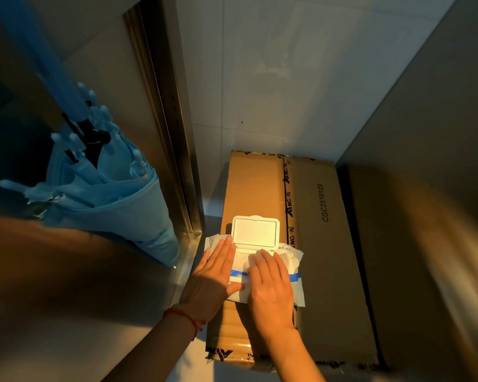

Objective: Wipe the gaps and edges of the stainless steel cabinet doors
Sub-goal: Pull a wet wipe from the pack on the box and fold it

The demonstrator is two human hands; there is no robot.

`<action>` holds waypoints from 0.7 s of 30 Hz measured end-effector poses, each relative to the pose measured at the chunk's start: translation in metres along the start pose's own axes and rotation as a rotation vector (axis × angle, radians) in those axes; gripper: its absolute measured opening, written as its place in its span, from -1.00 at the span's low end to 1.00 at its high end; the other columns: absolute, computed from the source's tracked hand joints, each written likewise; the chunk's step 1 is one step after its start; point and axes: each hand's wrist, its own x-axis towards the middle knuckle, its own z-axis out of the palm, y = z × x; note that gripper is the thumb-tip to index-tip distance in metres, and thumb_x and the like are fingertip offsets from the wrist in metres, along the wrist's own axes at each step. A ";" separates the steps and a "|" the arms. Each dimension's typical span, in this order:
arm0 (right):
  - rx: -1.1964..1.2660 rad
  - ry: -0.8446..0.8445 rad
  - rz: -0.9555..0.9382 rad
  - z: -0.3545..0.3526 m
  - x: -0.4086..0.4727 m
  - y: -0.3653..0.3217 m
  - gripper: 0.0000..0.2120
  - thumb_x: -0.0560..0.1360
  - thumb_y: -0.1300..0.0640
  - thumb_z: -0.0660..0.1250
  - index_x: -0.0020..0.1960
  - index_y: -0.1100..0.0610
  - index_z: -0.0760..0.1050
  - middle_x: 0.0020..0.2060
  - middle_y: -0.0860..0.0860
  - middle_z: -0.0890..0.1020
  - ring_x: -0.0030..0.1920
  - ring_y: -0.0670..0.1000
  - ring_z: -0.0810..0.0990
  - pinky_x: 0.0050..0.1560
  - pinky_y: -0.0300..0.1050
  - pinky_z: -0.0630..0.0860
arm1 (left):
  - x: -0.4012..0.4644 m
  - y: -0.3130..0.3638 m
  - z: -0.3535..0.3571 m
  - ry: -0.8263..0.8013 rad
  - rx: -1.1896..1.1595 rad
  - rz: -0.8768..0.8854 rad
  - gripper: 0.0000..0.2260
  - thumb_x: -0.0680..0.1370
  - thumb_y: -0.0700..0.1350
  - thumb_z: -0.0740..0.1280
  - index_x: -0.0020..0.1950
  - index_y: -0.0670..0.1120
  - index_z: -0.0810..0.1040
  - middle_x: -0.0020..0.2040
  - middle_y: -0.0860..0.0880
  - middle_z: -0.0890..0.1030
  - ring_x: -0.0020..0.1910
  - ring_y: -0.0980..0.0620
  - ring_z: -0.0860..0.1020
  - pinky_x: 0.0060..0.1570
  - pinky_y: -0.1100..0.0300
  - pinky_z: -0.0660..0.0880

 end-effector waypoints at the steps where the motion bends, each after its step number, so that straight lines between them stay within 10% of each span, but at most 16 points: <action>1: 0.005 0.008 0.003 0.000 -0.001 -0.001 -0.41 -0.13 0.08 0.71 -0.14 0.23 0.68 -0.13 0.14 0.70 -0.08 0.14 0.69 -0.06 0.13 0.58 | 0.000 0.000 -0.002 -0.004 -0.004 0.003 -0.28 -0.03 0.03 0.67 0.00 -0.32 0.64 0.04 -0.24 0.64 -0.02 -0.18 0.64 -0.17 -0.09 0.58; 21: 0.014 0.043 -0.048 -0.002 0.000 0.005 -0.60 -0.02 0.12 0.70 -0.23 0.18 0.68 -0.10 0.11 0.70 -0.02 0.12 0.68 0.00 0.09 0.57 | 0.003 0.006 -0.013 -0.237 -0.016 -0.026 -0.31 -0.01 0.03 0.66 -0.02 -0.33 0.64 0.03 -0.24 0.64 -0.03 -0.19 0.64 -0.21 -0.09 0.58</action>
